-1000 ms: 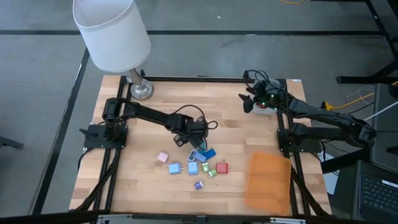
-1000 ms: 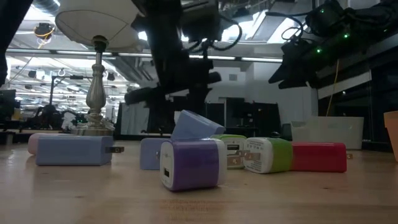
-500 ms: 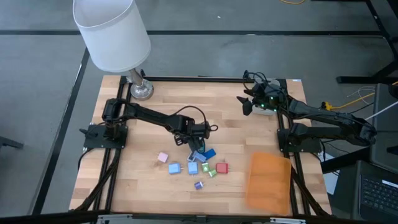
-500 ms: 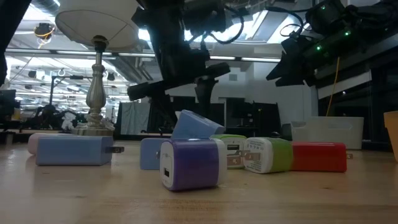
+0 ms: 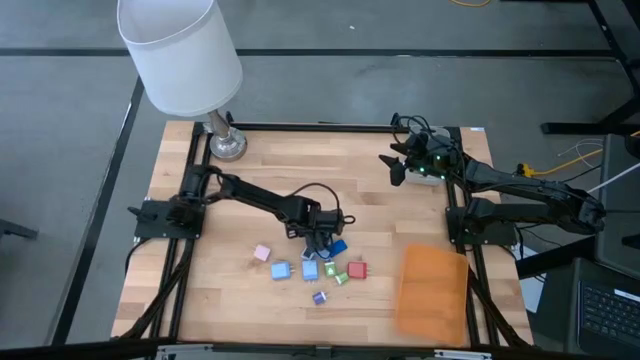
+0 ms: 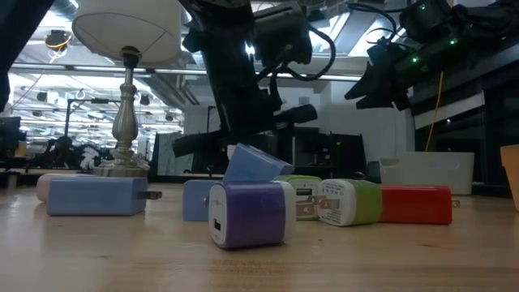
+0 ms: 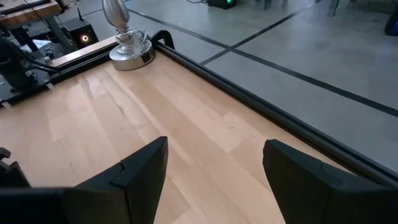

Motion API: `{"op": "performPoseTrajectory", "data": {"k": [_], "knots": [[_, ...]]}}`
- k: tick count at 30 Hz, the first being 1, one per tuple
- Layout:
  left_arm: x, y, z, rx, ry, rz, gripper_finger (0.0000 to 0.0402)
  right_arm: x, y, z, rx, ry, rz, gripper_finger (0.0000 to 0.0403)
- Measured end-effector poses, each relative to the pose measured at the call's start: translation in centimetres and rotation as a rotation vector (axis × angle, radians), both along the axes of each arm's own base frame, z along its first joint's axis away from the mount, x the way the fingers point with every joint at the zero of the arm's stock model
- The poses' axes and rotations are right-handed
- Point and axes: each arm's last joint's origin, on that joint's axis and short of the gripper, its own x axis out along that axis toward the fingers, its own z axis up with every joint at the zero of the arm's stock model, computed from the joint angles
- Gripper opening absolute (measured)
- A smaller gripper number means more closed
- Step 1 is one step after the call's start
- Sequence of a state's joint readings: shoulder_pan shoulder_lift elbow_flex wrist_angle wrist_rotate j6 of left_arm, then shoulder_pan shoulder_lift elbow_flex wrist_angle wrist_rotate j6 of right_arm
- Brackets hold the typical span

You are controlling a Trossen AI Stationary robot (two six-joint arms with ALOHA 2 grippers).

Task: Pick & Place Office items
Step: Put the light blue digital clock into the gray bin

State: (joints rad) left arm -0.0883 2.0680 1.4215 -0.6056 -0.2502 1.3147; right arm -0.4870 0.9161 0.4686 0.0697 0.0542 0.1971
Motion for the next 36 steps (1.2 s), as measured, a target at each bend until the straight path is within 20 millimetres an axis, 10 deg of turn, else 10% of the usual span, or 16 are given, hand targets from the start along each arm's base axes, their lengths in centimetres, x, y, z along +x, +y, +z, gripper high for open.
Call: {"op": "performPoseTrajectory", "data": {"k": [20, 36], "knots": [[0.7, -0.7, -1.9, -0.043, 0.083, -0.03, 0.0253, 0.1, 0.1, 0.0, -0.01, 0.0, 0.033, 0.0259], [0.2, -0.6, -2.0, -0.119, 0.085, 0.198, 0.0151, 0.1, 0.1, 0.1, -0.003, -0.014, 0.05, 0.0259]]}}
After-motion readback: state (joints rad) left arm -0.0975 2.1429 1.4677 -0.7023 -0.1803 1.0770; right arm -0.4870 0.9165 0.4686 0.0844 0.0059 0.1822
